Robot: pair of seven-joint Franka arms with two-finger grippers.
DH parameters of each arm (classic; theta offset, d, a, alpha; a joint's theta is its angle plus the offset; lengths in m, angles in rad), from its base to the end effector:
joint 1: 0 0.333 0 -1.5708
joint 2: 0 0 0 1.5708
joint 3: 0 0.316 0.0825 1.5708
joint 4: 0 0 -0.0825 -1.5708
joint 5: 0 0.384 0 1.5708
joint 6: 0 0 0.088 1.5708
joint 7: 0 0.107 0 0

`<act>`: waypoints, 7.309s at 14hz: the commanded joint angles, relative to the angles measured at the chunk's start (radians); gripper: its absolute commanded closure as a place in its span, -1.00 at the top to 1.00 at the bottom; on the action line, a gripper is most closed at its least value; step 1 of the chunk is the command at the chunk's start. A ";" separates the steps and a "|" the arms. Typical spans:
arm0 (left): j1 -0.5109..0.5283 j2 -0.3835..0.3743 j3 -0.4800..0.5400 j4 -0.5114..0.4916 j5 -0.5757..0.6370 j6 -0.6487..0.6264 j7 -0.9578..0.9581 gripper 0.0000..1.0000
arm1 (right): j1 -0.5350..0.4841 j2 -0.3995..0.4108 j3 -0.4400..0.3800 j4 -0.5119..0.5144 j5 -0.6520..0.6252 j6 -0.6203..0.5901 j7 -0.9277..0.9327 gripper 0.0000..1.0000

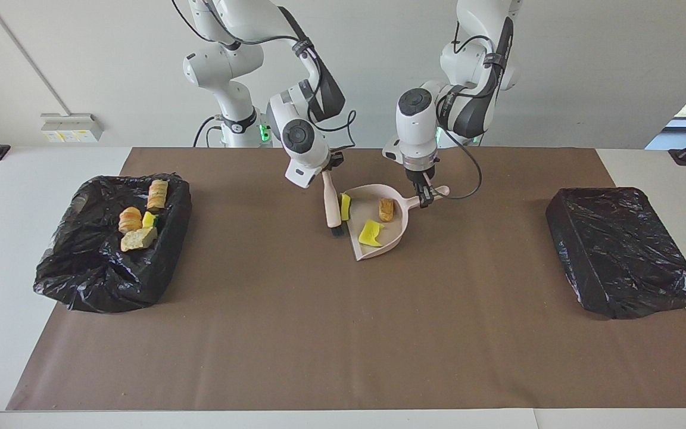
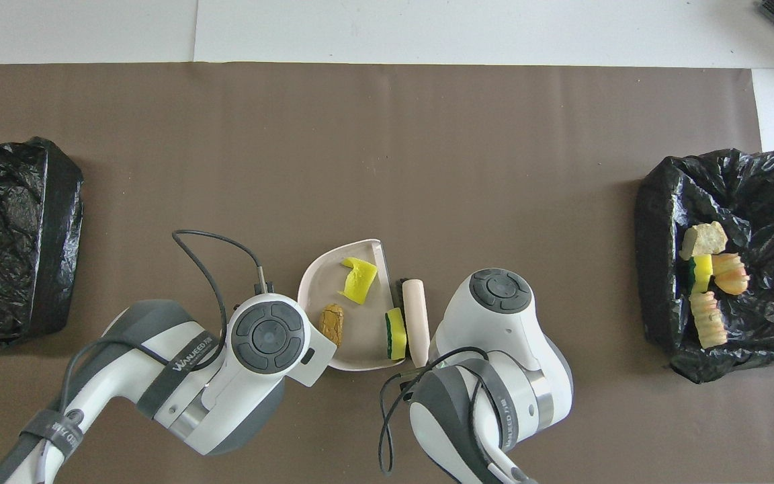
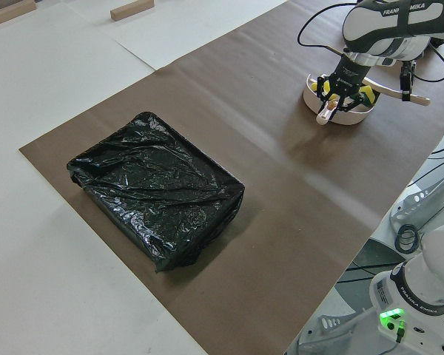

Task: Sweep and dump trash in bin

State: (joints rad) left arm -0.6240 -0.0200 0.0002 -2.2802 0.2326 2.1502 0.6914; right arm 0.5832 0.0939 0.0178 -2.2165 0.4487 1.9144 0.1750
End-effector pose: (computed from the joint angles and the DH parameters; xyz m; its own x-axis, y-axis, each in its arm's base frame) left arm 0.4125 -0.2851 0.3548 0.1205 -0.9709 -0.2067 -0.9921 -0.1104 -0.0598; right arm 0.3914 0.3057 0.3146 0.8587 0.2249 -0.4604 0.1203 -0.9619 -0.2456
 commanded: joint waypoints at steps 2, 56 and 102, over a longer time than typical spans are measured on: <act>0.003 0.002 0.014 -0.012 -0.001 0.019 0.005 -1.00 | 0.039 0.020 0.002 0.096 -0.071 -0.092 0.085 -1.00; 0.979 -0.005 0.014 0.420 0.520 -0.038 0.826 -1.00 | -0.376 -0.120 -0.036 0.575 -0.479 -0.259 0.086 1.00; -0.088 0.640 0.014 0.938 -0.211 -0.211 -1.284 1.00 | -0.471 -0.192 -0.140 0.656 -0.369 -0.437 -0.014 1.00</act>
State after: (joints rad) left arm -0.7007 0.6552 0.0031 -1.3024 -0.0289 1.9112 -0.5850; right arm 0.1214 -0.0799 -0.1292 -1.5401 0.0906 1.4705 0.1721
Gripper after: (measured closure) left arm 0.489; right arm 0.000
